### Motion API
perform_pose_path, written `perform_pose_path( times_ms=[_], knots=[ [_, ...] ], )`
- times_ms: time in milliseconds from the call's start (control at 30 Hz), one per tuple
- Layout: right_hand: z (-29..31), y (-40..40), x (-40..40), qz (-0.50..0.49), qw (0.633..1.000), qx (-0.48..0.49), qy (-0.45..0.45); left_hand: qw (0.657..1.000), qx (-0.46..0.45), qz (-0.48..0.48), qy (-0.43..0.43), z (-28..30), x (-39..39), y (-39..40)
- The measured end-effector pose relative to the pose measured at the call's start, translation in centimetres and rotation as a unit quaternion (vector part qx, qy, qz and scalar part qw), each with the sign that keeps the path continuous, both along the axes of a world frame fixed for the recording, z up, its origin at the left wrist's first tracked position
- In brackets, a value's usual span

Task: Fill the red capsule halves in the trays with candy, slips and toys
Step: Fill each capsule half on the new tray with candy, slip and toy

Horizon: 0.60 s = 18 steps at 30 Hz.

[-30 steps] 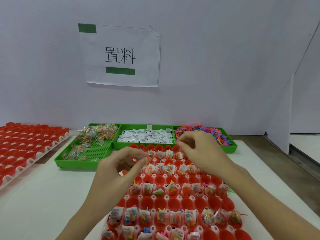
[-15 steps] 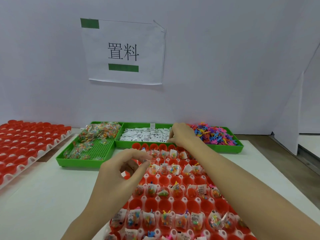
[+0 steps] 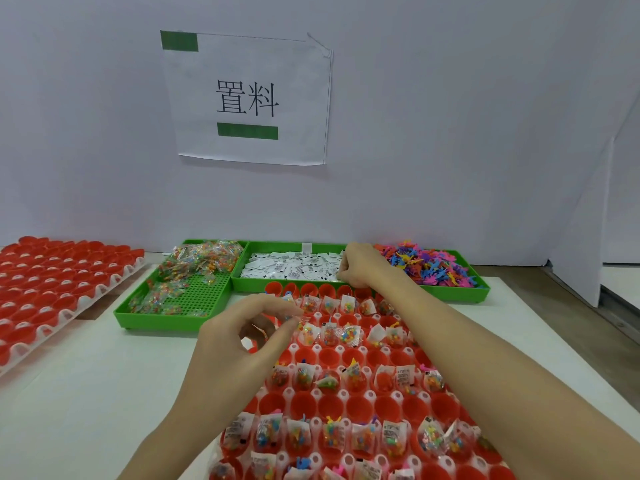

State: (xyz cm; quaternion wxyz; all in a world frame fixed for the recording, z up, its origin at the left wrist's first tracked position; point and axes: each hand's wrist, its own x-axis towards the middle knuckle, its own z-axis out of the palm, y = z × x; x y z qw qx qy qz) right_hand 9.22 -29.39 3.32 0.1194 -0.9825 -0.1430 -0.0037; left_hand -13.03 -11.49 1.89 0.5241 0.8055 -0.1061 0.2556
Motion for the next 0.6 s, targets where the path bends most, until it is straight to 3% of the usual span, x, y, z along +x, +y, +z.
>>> perform_pose_path(
  times_ms=[333,600],
  knots=[
    [-0.5,-1.5,-0.7,0.043,0.992,0.098,-0.063,1.0,0.001,0.023,0.019,0.1,-0.2,0.0],
    [-0.4,-2.7,-3.0,0.011,0.964,0.248,-0.095,0.998,-0.02,0.05,0.036,0.4,-0.3,0.2]
  ],
)
